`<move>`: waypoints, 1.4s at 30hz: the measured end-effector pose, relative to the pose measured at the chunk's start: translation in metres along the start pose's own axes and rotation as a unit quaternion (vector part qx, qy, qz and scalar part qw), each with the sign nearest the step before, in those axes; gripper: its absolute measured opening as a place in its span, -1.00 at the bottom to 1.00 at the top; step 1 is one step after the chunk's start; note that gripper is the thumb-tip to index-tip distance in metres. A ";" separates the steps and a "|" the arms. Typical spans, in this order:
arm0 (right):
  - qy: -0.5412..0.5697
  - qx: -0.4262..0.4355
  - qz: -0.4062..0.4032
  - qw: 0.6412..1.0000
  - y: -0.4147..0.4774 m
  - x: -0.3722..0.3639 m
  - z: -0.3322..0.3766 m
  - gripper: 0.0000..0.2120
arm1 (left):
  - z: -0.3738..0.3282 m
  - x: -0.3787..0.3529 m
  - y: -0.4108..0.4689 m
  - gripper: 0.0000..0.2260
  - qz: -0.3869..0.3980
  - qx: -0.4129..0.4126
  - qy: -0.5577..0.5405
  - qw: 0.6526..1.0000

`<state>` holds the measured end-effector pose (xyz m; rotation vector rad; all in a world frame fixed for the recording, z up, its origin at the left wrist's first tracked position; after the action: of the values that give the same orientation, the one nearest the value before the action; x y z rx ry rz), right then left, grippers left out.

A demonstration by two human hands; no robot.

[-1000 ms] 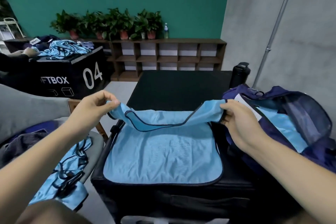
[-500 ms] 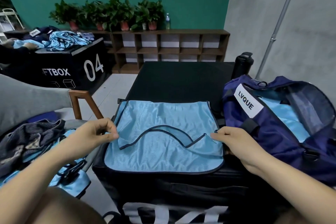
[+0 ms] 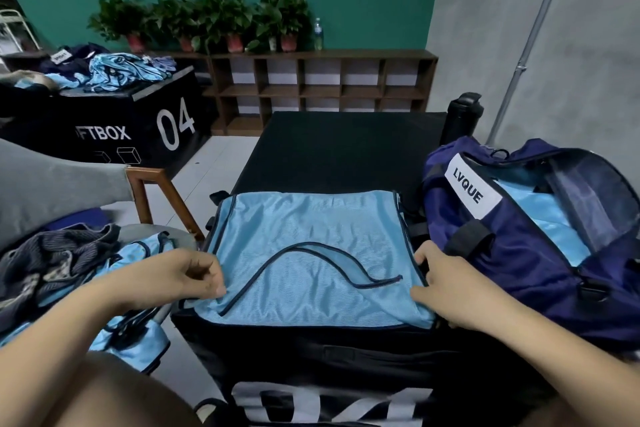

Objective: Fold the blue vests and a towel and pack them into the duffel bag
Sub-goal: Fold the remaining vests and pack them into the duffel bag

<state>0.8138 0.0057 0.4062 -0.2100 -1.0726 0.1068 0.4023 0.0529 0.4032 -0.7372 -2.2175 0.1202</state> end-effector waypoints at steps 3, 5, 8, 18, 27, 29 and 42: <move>-0.106 0.021 -0.044 0.993 -0.002 0.011 0.010 -0.71 | -0.004 0.006 0.010 -0.81 -0.040 0.015 -0.007 0.999; -0.159 0.034 -0.090 0.983 -0.002 0.022 0.020 -0.74 | -0.008 0.016 0.019 -0.79 -0.087 0.017 -0.019 0.996; -0.160 0.058 -0.122 0.978 0.005 0.032 0.032 -0.79 | -0.014 0.036 0.032 -0.80 -0.170 0.016 0.035 0.985; -0.183 0.064 -0.025 0.981 0.019 -0.014 0.043 -0.77 | -0.048 -0.010 0.068 -0.84 -0.189 -0.019 0.306 0.933; -0.101 0.062 0.108 0.987 0.016 -0.028 0.048 -0.76 | -0.037 -0.014 0.069 -0.83 -0.179 -0.016 0.245 0.953; -0.102 0.078 0.125 0.984 0.009 -0.035 0.052 -0.82 | -0.038 -0.014 0.068 -0.81 -0.182 -0.022 0.245 0.952; -0.081 0.093 0.029 0.992 0.017 -0.023 0.055 -0.91 | -0.041 -0.011 0.066 -0.90 -0.174 -0.014 0.264 0.949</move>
<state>0.7543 0.0242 0.4080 -0.0636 -1.2107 0.2786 0.4683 0.0955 0.4037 -0.3278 -1.7942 -0.2590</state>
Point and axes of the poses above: each hand's wrist, its own y-axis towards the middle knuckle, its own x-axis out of the back of the hand, z = x × y, the point moved 9 cm from there along y, towards the middle knuckle
